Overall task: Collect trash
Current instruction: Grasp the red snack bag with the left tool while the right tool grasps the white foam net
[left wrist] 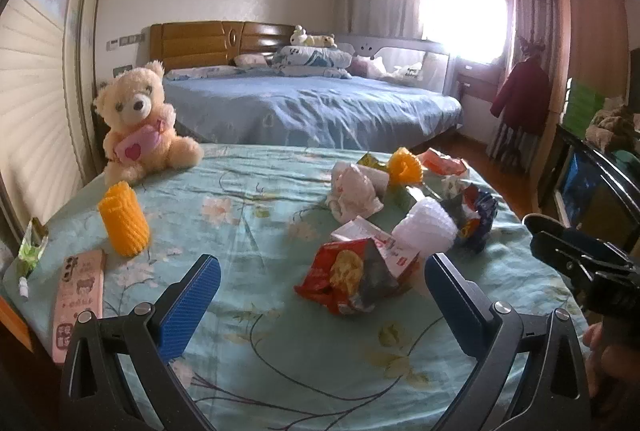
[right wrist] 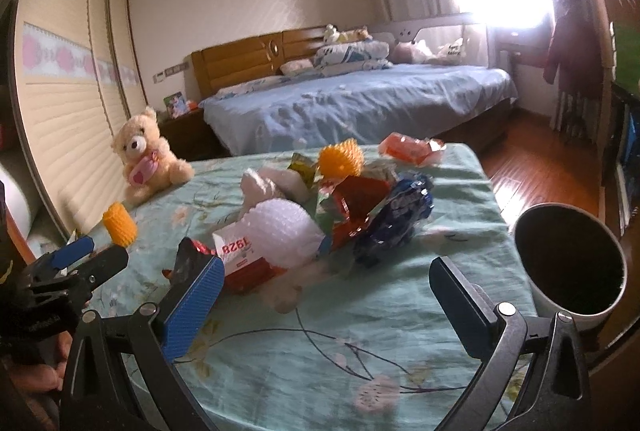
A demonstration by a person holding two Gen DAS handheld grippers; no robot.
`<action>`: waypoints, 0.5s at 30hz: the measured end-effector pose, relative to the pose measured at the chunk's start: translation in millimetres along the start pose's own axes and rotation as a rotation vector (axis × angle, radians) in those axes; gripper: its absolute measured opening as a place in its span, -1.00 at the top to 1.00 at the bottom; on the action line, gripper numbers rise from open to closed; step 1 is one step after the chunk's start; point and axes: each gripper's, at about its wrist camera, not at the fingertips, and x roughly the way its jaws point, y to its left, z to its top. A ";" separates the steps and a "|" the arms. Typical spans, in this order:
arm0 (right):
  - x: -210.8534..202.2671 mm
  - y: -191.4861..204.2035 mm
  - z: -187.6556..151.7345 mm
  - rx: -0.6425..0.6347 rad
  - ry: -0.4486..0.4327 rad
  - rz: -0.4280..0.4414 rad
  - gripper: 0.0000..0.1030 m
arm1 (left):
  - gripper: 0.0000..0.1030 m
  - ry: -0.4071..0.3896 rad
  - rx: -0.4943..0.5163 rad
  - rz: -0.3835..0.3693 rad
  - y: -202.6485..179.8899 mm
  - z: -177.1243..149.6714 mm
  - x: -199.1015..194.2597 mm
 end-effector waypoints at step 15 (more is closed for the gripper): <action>38.6 -27.8 -2.0 0.064 0.117 -0.042 -0.50 | -0.67 0.103 0.014 -0.023 -6.7 -0.8 47.1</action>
